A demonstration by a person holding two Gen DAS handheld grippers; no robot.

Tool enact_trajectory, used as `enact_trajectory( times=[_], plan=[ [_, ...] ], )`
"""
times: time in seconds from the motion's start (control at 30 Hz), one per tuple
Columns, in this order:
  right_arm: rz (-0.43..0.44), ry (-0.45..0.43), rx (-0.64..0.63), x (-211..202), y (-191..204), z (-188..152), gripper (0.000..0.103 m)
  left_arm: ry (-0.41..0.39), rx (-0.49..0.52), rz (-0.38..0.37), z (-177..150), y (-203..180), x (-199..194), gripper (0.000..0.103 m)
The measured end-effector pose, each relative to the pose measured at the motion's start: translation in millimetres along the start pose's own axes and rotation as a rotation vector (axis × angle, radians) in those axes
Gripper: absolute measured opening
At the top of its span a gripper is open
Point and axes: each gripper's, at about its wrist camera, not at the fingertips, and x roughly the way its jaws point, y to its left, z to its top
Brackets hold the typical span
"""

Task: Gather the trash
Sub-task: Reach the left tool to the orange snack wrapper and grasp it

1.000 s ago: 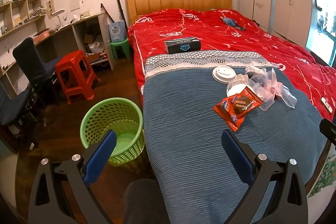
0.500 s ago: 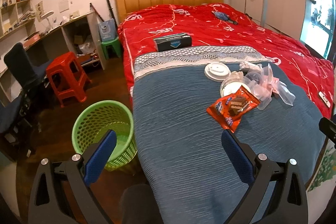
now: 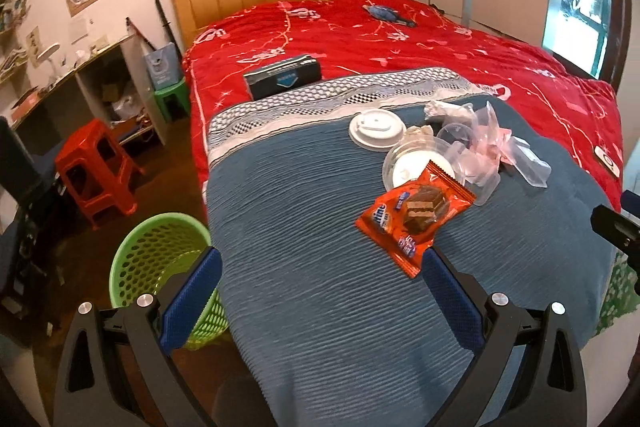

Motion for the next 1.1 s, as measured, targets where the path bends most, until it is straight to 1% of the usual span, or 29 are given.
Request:
enact_trajectory(
  times=[0.3, 0.43, 0.73, 0.9, 1.1],
  plan=[
    [-0.002, 0.041, -0.007, 27, -9, 7, 0.098, 0.031, 0.038, -0.023, 8, -14, 27, 0.097],
    [-0.001, 0.058, -0.012, 41, -13, 11, 0.098, 0.049, 0.047, -0.045, 10, -20, 40, 0.097],
    [-0.004, 0.078, -0.012, 61, -22, 19, 0.098, 0.071, 0.09, -0.074, 18, -35, 65, 0.097],
    [-0.001, 0.091, -0.017, 70, -26, 23, 0.098, 0.091, 0.109, -0.111, 21, -42, 78, 0.097],
    [-0.004, 0.106, -0.022, 80, -29, 24, 0.098, 0.09, 0.166, -0.141, 23, -54, 88, 0.097]
  ],
)
